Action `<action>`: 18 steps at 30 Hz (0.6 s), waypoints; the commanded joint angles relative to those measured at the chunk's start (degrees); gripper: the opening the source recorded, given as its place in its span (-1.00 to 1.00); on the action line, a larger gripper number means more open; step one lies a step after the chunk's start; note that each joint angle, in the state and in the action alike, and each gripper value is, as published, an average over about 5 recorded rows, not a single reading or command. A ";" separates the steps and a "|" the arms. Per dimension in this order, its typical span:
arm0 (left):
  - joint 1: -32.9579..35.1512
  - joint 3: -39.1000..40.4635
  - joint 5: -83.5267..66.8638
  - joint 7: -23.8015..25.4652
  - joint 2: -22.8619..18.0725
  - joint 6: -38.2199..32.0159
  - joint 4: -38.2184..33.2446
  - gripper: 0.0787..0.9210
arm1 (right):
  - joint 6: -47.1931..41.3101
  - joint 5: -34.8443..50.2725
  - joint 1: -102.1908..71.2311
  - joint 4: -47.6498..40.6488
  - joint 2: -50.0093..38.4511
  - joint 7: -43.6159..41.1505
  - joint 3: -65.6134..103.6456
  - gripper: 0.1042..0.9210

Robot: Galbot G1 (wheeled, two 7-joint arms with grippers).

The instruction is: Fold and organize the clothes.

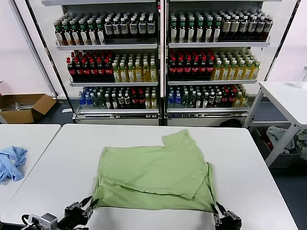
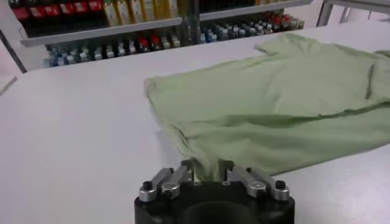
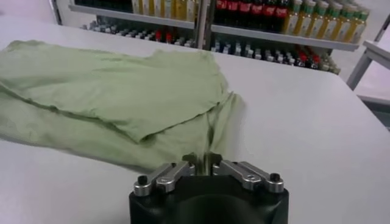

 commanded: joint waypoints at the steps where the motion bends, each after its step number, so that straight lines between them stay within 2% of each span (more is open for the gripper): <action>1: 0.27 -5.23 -2.52 0.26 2.58 -0.16 -0.46 0.07 | 0.10 7.35 2.08 1.13 -1.33 -1.00 6.27 0.08; 5: -4.91 -4.68 -4.83 0.94 5.84 -1.30 1.35 0.34 | -2.92 9.50 13.17 -2.55 -5.73 -2.29 6.69 0.35; 10: -12.81 -1.57 -11.19 2.11 11.97 -2.08 5.39 0.67 | -6.88 10.90 30.94 -12.00 -9.66 -3.02 1.21 0.68; 13: -17.36 1.76 -15.86 2.47 15.47 -2.52 9.81 0.75 | -5.18 12.25 42.02 -20.38 -9.88 -5.86 -3.47 0.75; 18: -26.33 9.03 -18.31 3.50 20.63 -3.61 17.40 0.77 | -4.03 16.36 58.26 -33.32 -9.97 -10.85 -13.74 0.76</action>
